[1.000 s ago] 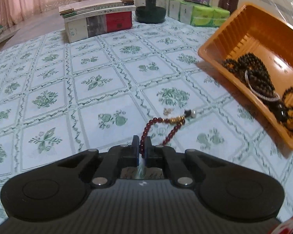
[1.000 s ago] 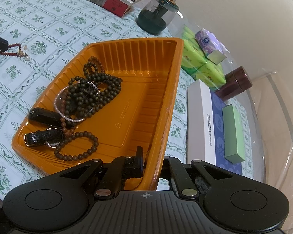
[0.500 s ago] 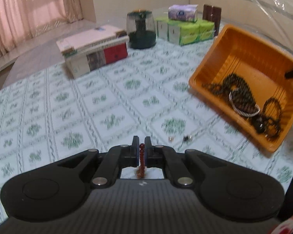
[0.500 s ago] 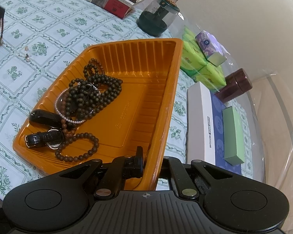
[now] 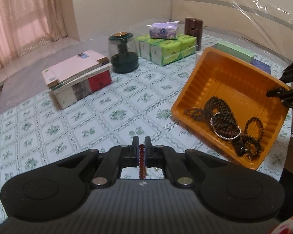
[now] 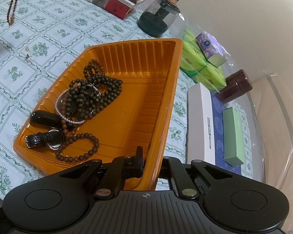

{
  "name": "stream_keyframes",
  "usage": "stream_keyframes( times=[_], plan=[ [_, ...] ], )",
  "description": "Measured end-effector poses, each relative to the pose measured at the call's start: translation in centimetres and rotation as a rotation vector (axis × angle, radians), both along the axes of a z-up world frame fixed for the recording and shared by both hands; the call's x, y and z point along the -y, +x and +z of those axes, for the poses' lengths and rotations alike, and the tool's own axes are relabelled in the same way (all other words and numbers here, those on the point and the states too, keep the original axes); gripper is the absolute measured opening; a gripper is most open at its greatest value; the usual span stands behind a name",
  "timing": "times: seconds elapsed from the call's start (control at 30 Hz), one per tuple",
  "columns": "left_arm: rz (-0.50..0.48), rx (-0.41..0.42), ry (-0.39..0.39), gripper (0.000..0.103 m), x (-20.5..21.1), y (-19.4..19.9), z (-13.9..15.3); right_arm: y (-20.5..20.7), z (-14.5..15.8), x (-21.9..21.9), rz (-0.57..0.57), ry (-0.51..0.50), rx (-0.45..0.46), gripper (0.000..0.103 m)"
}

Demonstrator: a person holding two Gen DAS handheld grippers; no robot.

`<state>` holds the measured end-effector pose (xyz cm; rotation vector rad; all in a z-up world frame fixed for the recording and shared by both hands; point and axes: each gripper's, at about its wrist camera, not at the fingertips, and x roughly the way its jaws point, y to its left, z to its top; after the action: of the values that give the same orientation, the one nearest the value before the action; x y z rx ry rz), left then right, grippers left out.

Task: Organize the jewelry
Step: 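Carry the red bracelet with the left gripper and drop it into the tray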

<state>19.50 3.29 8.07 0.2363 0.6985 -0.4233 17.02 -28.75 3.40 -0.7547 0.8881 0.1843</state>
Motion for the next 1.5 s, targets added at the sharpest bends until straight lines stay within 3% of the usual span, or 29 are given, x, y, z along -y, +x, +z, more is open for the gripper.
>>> stream_keyframes(
  times=[0.57, 1.5],
  plan=[
    [-0.160, 0.022, 0.016, 0.004, 7.3, 1.5, 1.7, 0.0, 0.0, 0.0, 0.000, 0.004, 0.001, 0.005],
    [-0.363, -0.069, -0.091, 0.004, 19.2, 1.7, -0.2, 0.1, -0.1, 0.0, -0.001, 0.010, 0.001, 0.005]
  ],
)
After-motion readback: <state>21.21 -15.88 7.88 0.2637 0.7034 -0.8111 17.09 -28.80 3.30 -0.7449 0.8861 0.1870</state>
